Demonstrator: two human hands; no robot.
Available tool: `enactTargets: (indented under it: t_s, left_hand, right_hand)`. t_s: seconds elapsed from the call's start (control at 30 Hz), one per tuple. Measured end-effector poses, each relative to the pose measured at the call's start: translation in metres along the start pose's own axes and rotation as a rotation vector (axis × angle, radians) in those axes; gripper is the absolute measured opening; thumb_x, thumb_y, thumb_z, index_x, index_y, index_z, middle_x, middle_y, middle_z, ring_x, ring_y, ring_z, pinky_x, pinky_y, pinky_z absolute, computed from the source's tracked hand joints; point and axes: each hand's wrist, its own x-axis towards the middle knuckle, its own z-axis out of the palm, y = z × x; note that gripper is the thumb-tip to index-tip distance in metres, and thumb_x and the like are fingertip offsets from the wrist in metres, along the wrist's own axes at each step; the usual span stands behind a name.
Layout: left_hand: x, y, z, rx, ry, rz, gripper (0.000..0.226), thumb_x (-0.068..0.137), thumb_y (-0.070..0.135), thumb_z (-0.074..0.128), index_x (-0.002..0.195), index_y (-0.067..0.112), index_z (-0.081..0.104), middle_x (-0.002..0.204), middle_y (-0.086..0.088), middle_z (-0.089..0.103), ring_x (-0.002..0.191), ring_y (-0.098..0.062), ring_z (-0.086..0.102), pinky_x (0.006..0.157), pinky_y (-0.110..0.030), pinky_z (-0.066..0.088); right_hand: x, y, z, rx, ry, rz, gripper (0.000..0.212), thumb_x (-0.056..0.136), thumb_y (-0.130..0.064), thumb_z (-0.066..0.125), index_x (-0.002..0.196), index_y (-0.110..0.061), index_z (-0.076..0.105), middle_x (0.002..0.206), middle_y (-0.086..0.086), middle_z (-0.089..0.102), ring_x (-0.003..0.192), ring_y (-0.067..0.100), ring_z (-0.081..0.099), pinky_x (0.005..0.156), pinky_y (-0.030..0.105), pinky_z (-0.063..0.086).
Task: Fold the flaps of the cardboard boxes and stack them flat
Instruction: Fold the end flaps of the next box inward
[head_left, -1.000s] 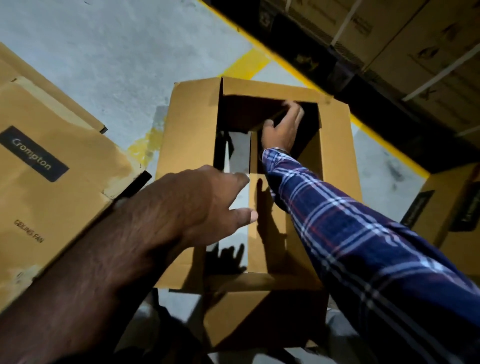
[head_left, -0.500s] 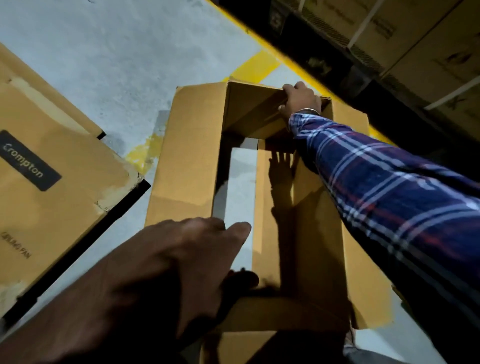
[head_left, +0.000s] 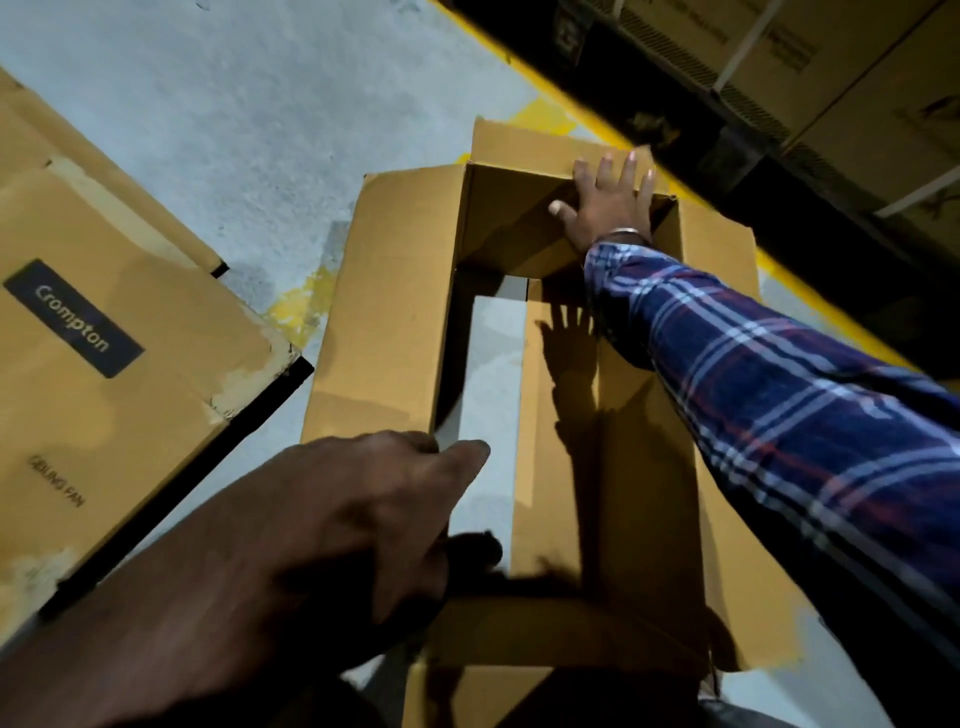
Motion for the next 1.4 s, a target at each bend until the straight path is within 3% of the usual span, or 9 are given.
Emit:
enactTargets:
  t_s: [0.1,0.23,0.4,0.5,0.67,0.9,1.13,1.3,1.4]
  left_hand:
    - [-0.004,0.007,-0.002,-0.015,0.024,-0.015,0.068,0.096,0.071,0.037,0.155,0.041,0.021,0.136,0.011,0.056,0.114,-0.015,0.058,0.094,-0.037,0.052]
    - [-0.015,0.01,-0.005,-0.087,0.072,-0.001,0.062,0.099,0.065,0.044,0.152,0.035,0.036,0.141,0.005,0.057,0.127,-0.018,0.056,0.1,-0.042,0.05]
    - [-0.008,0.009,-0.003,-0.054,0.1,-0.007,0.071,0.099,0.065,0.047,0.158,0.029,0.03,0.151,-0.005,0.052,0.135,-0.025,0.051,0.104,-0.047,0.048]
    - [-0.017,0.01,-0.004,-0.09,0.091,-0.014,0.073,0.1,0.063,0.049,0.161,0.03,0.027,0.157,-0.006,0.046,0.137,-0.027,0.05,0.11,-0.046,0.045]
    - [-0.037,0.006,-0.008,-0.14,0.138,-0.026,0.073,0.101,0.059,0.05,0.162,0.025,0.028,0.158,-0.005,0.045,0.142,-0.025,0.045,0.112,-0.038,0.039]
    - [-0.045,0.012,0.0,-0.193,0.171,-0.015,0.073,0.1,0.06,0.051,0.16,0.025,0.031,0.157,-0.003,0.047,0.143,-0.023,0.044,0.114,-0.038,0.038]
    - [-0.061,-0.005,-0.012,-0.283,0.313,-0.079,0.064,0.099,0.059,0.055,0.153,0.026,0.045,0.14,-0.001,0.061,0.131,-0.023,0.053,0.109,-0.041,0.043]
    - [-0.075,-0.024,-0.018,-0.53,0.547,-0.129,0.03,0.102,0.045,0.059,0.109,0.018,0.07,0.095,-0.001,0.078,0.085,-0.019,0.074,0.086,-0.039,0.056]
    - [-0.092,-0.018,-0.015,-0.781,0.505,-0.111,0.041,0.104,0.041,0.056,0.097,0.004,0.072,0.088,-0.012,0.078,0.071,-0.02,0.071,0.068,-0.031,0.05]
  right_hand:
    - [-0.041,0.001,-0.004,0.102,-0.099,-0.082,0.083,0.096,-0.072,0.039,0.163,-0.029,0.014,0.17,0.01,0.005,0.156,0.037,-0.007,0.121,0.06,-0.007]
    - [-0.125,-0.005,-0.015,0.352,-0.318,-0.14,0.091,0.085,-0.085,0.04,0.159,-0.034,0.026,0.169,0.004,0.018,0.157,0.031,0.002,0.121,0.059,-0.006]
    - [-0.248,-0.024,-0.021,0.764,-0.415,-0.026,0.064,0.088,-0.071,0.057,0.136,-0.029,0.062,0.139,-0.002,0.062,0.124,0.021,0.059,0.104,0.042,0.047]
    - [-0.318,-0.037,-0.023,0.73,-0.61,-0.082,0.057,0.09,-0.053,0.07,0.136,-0.02,0.063,0.131,0.002,0.066,0.117,0.021,0.063,0.097,0.033,0.05]
    - [-0.426,-0.077,-0.021,0.602,-0.887,-0.215,0.091,0.064,-0.089,0.065,0.132,-0.03,0.063,0.128,-0.005,0.067,0.112,0.017,0.064,0.096,0.037,0.052]
    - [-0.465,-0.128,-0.008,0.086,-0.522,-0.311,0.037,0.095,-0.037,0.054,0.119,-0.012,0.064,0.115,0.017,0.068,0.108,0.038,0.064,0.089,0.04,0.048]
    - [-0.442,-0.107,-0.053,0.283,-0.312,-0.15,0.023,0.095,-0.029,0.049,0.105,-0.016,0.065,0.108,0.013,0.07,0.1,0.037,0.067,0.084,0.041,0.052]
    - [-0.4,-0.069,-0.117,0.346,-0.235,-0.065,0.021,0.097,-0.034,0.05,0.106,-0.019,0.062,0.108,0.013,0.068,0.101,0.038,0.065,0.076,0.037,0.045]
    - [-0.379,-0.04,-0.166,0.454,-0.187,-0.034,0.019,0.094,-0.034,0.062,0.107,-0.021,0.065,0.11,0.01,0.069,0.101,0.033,0.064,0.076,0.034,0.045]
